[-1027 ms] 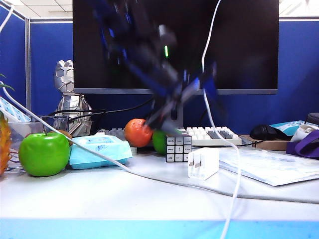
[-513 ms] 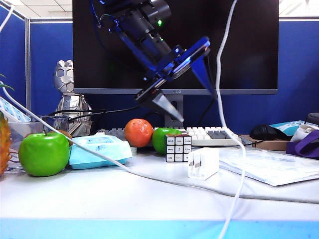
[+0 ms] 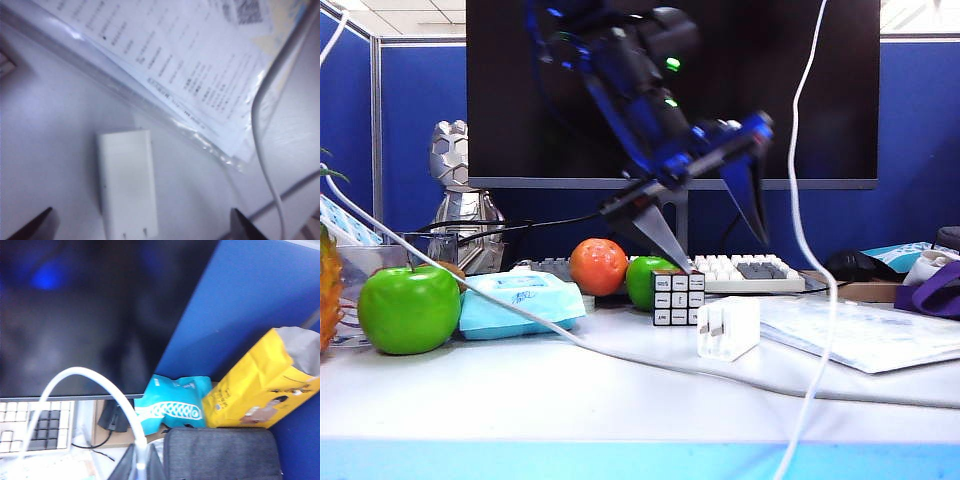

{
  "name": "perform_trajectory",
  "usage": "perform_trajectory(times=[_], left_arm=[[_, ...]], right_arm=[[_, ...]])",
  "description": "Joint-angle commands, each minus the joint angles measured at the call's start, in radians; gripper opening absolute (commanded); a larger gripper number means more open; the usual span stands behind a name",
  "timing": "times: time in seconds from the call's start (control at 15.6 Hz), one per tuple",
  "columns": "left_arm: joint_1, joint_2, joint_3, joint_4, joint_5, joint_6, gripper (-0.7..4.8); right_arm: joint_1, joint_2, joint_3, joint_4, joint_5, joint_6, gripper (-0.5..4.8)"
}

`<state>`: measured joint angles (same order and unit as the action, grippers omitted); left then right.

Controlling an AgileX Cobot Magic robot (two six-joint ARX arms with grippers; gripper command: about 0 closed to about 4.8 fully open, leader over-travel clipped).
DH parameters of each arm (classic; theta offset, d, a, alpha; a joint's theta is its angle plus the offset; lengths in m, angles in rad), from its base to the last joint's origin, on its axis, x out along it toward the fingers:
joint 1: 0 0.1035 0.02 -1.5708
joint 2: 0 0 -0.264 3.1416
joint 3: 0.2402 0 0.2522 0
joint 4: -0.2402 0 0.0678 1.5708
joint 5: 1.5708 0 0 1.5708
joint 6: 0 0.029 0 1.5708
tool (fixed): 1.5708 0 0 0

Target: Pick up the Type-C charging cable and the charging base, insert one end of the Type-C charger into the corresponding slot on the base, and finally place the plugged-in charger back on the table.

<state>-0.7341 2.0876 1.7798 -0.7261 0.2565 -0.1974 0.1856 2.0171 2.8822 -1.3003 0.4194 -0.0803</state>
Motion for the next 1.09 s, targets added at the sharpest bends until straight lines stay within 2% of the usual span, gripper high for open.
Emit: perform_trajectory(times=[0.06,0.26,0.32,0.39,0.45,0.51,0.58,0.64,0.71,0.77,0.83,0.9,1.03,1.09], left_arm=[[-0.034,0.053,0.002,0.002,-0.063,0.003,4.79],[-0.037,0.117,0.002,0.013,-0.063,-0.042,4.79],[-0.037,0.129,0.002,0.026,-0.069,-0.058,4.33],[-0.037,0.136,0.002,0.034,-0.089,-0.076,3.18],[-0.037,0.135,0.002,0.032,-0.105,-0.076,1.7],[-0.037,0.134,0.002,0.032,-0.104,-0.074,1.04],[-0.035,0.13,0.002,0.025,-0.105,-0.069,0.77],[-0.024,0.109,0.002,-0.016,-0.163,-0.059,0.43],[-0.02,0.095,0.002,-0.04,-0.204,-0.042,0.43],[-0.019,0.076,0.002,-0.063,-0.28,-0.017,0.18],[-0.019,0.054,0.002,-0.082,-0.386,0.039,0.1],[-0.022,0.028,0.002,-0.092,-0.56,0.147,0.1],[-0.034,0.023,0.0,-0.082,-0.782,0.302,0.1],[-0.034,0.03,0.0,-0.08,-0.799,0.333,0.1]], right_arm=[[0.002,-0.012,0.004,0.014,-0.012,-0.003,-0.01],[0.002,-0.012,0.004,0.011,-0.049,-0.002,-0.01],[0.002,-0.012,0.004,0.01,-0.061,0.0,-0.01],[0.002,-0.012,0.004,0.01,-0.064,0.002,-0.01],[0.002,-0.012,0.004,0.006,-0.065,0.002,-0.01],[0.002,-0.012,0.004,0.001,-0.078,0.002,-0.01],[0.002,-0.012,0.004,-0.001,-0.086,0.002,-0.01],[0.002,-0.011,0.004,0.0,-0.086,0.002,-0.01],[0.002,-0.011,0.004,0.0,-0.086,0.002,-0.01],[0.002,-0.011,0.004,0.002,-0.088,0.002,-0.01],[0.002,-0.011,0.004,0.006,-0.095,0.002,-0.01],[0.002,-0.011,0.004,0.014,-0.113,0.002,-0.01],[0.002,-0.011,0.004,0.018,-0.112,0.002,-0.01],[0.002,-0.011,0.004,0.018,-0.113,0.002,-0.01]])
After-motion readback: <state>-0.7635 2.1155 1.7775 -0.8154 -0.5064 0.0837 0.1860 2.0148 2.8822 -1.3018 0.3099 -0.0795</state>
